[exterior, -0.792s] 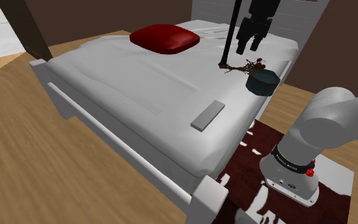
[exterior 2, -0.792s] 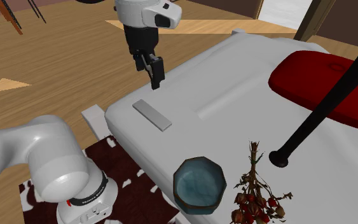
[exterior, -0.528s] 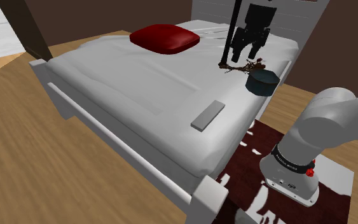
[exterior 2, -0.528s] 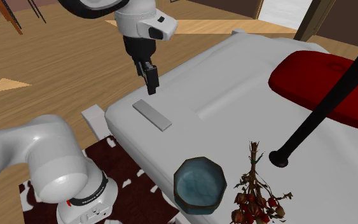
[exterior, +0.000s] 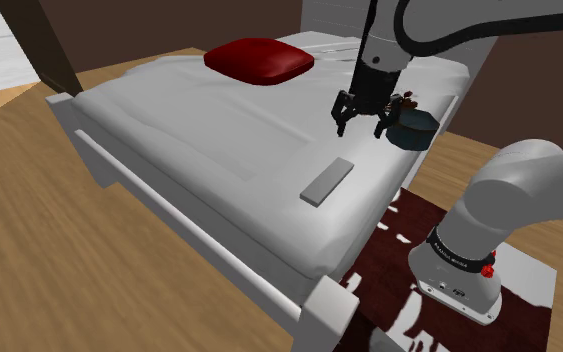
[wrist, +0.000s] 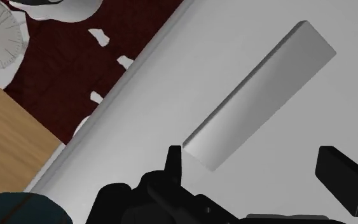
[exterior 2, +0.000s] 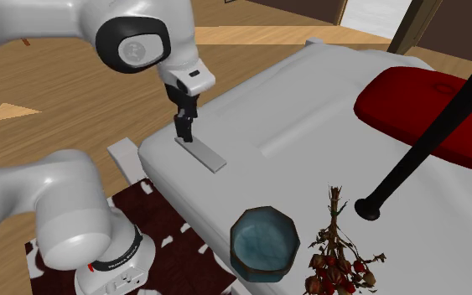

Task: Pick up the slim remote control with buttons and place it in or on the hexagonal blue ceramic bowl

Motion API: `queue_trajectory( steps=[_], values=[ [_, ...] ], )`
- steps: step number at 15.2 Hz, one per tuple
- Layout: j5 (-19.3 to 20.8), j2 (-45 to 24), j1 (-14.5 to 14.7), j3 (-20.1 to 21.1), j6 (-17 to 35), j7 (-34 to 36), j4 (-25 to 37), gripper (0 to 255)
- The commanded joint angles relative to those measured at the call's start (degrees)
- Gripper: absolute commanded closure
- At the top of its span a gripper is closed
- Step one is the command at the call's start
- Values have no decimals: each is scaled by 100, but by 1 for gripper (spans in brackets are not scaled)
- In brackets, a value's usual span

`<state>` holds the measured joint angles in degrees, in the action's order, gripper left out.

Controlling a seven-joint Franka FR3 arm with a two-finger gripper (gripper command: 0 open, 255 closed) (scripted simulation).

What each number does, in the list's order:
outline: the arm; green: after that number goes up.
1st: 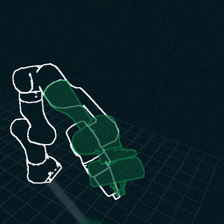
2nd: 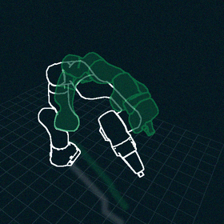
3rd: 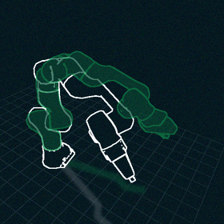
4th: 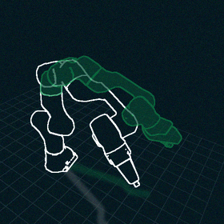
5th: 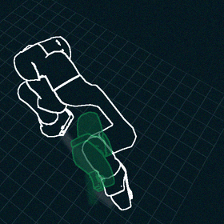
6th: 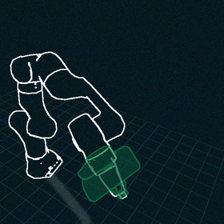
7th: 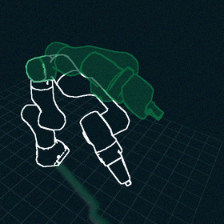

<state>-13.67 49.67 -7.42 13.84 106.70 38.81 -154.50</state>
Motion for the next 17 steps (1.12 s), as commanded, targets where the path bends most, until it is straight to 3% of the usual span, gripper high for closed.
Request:
queue_trajectory(
  steps=[1,8,17],
  values=[
    [-274,-142,-112,411,364,820,-180,0],
    [-989,-1185,-637,1756,1780,3228,-484,0],
    [-1130,-1706,-667,2020,2593,3224,-778,0]
  ],
)
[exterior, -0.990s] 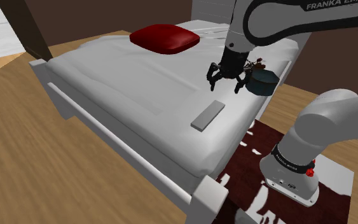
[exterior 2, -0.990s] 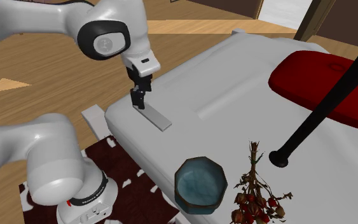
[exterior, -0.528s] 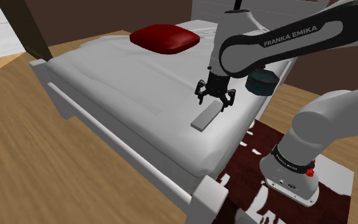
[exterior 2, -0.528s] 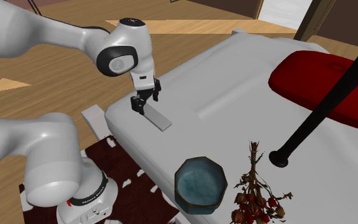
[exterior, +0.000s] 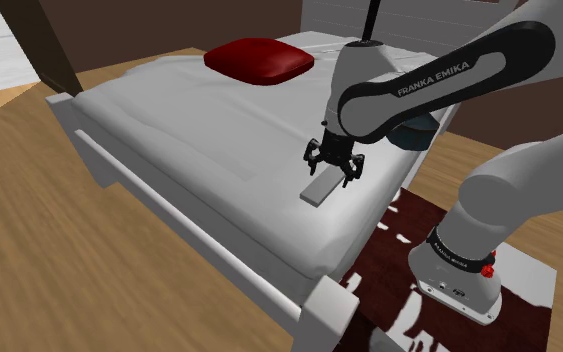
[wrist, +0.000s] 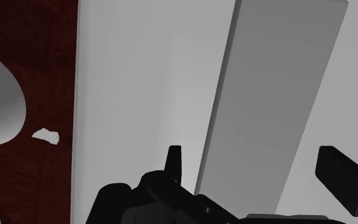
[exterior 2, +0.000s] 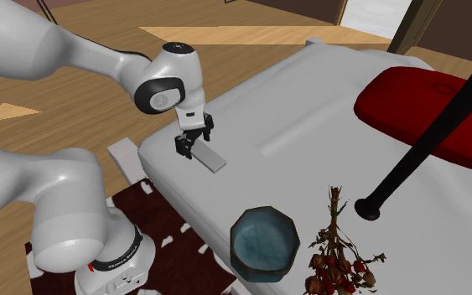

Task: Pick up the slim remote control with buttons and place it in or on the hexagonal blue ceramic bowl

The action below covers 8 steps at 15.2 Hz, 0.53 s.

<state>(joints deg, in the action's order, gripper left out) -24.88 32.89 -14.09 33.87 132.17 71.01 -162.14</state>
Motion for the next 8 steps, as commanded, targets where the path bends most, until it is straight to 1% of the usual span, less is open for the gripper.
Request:
queue_trajectory(
  steps=[1,6,7,8],
  values=[
    [-9,-30,0,17,47,4,-14,0],
    [-9,-30,0,17,47,4,-14,0],
    [-9,-30,0,17,47,4,-14,255],
    [-9,-30,0,17,47,4,-14,255]
  ],
)
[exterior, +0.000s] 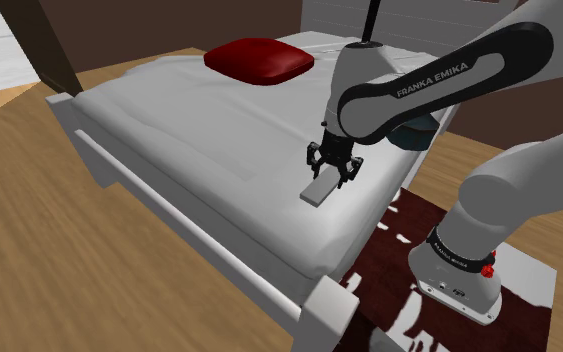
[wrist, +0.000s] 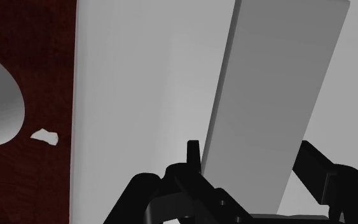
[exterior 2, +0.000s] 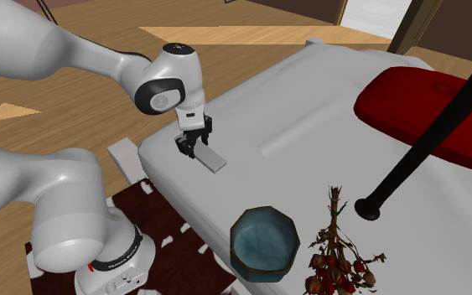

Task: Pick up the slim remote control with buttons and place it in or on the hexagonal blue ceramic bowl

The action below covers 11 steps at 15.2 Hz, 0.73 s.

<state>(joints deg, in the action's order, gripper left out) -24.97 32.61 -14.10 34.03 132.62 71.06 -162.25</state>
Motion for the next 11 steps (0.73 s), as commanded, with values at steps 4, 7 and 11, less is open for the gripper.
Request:
queue_trajectory(
  steps=[4,7,11],
  values=[
    [0,-2,0,2,1,0,-1,255],
    [0,-2,1,2,0,1,-1,255],
    [51,219,17,-103,-329,1,109,255]
  ],
)
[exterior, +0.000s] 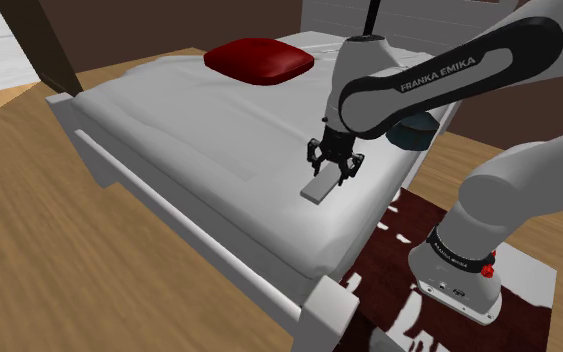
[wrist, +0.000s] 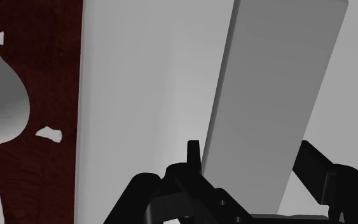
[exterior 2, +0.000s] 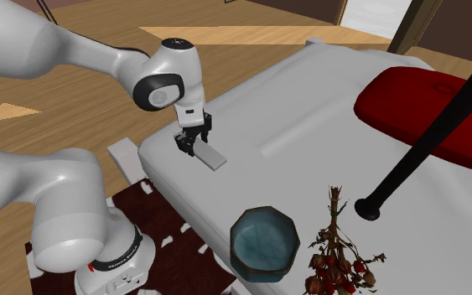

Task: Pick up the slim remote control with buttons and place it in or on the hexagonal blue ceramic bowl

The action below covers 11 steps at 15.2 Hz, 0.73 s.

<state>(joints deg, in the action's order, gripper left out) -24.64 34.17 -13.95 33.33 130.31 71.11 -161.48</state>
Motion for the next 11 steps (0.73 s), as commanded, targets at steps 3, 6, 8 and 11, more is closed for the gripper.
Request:
queue_trajectory(
  steps=[3,6,8,11],
  values=[
    [76,259,10,-134,-415,1,156,255],
    [138,428,10,-229,-719,8,293,255],
    [181,527,7,-291,-915,14,390,255],
    [246,657,0,-381,-1199,23,546,255]
  ],
)
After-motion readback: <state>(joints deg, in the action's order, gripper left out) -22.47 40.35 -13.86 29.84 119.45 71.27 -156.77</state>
